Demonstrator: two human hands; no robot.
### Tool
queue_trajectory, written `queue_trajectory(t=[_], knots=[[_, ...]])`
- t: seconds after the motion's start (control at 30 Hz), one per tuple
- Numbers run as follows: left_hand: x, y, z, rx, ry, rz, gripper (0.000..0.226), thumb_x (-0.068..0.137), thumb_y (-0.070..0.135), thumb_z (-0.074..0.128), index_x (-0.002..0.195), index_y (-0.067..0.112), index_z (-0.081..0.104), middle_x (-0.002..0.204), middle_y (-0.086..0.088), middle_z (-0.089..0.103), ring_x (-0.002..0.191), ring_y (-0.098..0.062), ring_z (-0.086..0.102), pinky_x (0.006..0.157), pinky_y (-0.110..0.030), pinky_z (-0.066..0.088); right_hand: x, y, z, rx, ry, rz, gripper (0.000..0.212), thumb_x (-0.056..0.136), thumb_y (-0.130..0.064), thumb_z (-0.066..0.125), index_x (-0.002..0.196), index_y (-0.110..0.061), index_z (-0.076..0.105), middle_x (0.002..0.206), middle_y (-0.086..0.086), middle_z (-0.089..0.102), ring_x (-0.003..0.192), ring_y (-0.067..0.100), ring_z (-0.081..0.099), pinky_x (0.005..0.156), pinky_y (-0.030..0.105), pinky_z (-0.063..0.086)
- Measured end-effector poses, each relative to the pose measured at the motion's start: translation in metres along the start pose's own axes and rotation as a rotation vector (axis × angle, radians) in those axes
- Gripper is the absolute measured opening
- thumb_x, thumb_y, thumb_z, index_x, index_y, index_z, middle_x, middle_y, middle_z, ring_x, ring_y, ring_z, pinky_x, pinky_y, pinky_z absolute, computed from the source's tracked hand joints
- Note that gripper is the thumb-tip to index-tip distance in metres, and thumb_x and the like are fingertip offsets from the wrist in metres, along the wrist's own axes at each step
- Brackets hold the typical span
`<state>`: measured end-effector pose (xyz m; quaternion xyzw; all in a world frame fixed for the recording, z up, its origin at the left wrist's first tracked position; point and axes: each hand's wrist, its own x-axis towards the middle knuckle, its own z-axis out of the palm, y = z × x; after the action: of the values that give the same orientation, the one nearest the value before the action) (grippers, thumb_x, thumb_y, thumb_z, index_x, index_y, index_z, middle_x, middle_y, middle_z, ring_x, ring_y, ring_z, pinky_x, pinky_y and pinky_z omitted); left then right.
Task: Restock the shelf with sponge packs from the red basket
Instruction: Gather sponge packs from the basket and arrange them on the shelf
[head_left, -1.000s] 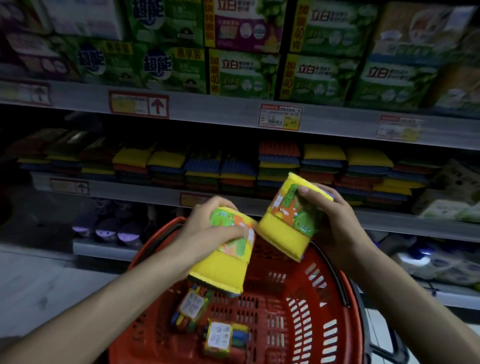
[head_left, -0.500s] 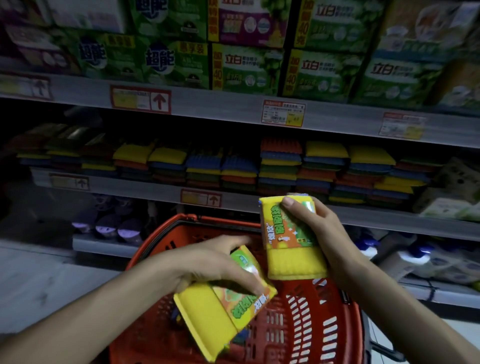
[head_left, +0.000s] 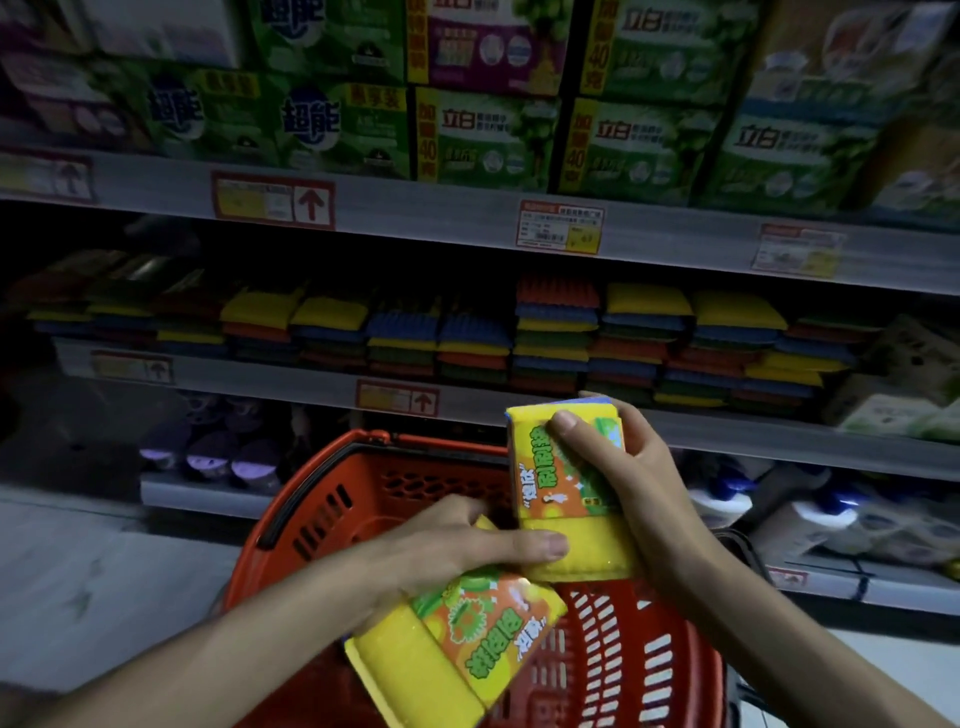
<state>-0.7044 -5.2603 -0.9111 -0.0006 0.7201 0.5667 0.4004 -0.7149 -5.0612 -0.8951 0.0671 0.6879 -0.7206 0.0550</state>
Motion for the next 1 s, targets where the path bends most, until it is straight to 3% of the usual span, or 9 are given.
queue_trajectory(t=[0.2, 0.43, 0.73, 1.0], knots=[[0.003, -0.008, 0.002, 0.017, 0.004, 0.020, 0.055, 0.069, 0.051, 0.086, 0.110, 0.016, 0.076, 0.101, -0.008, 0.080, 0.094, -0.027, 0.077, 0.093, -0.041, 0.059, 0.003, 0.004, 0.003, -0.066, -0.090, 0.112, 0.071, 0.067, -0.043, 0.088, 0.127, -0.019, 0.059, 0.100, 0.006, 0.080, 0.087, 0.025, 0.078, 0.072, 0.036, 0.061], [0.012, -0.018, 0.002, 0.030, 0.063, 0.105, 0.062, 0.060, 0.056, 0.086, 0.106, 0.014, 0.078, 0.101, -0.012, 0.079, 0.095, -0.032, 0.077, 0.097, -0.053, 0.056, 0.006, 0.003, 0.005, -0.027, -0.073, 0.093, 0.073, 0.064, -0.039, 0.088, 0.128, -0.019, 0.057, 0.099, 0.005, 0.080, 0.084, 0.021, 0.079, 0.065, 0.027, 0.060], [0.013, -0.019, 0.000, 0.134, 0.042, 0.147, 0.061, 0.058, 0.064, 0.080, 0.103, 0.023, 0.077, 0.095, 0.001, 0.081, 0.088, -0.019, 0.078, 0.092, -0.040, 0.060, 0.010, 0.007, 0.003, -0.016, -0.037, 0.071, 0.076, 0.061, -0.042, 0.089, 0.128, -0.023, 0.059, 0.102, 0.007, 0.079, 0.088, 0.024, 0.078, 0.071, 0.032, 0.061], [0.011, -0.020, -0.003, 0.191, 0.059, 0.143, 0.066, 0.057, 0.071, 0.078, 0.107, 0.027, 0.076, 0.100, 0.006, 0.080, 0.092, -0.014, 0.077, 0.098, -0.044, 0.057, 0.011, 0.010, 0.004, -0.027, -0.054, 0.066, 0.076, 0.060, -0.045, 0.088, 0.126, -0.023, 0.059, 0.102, 0.009, 0.079, 0.087, 0.025, 0.078, 0.071, 0.033, 0.061]])
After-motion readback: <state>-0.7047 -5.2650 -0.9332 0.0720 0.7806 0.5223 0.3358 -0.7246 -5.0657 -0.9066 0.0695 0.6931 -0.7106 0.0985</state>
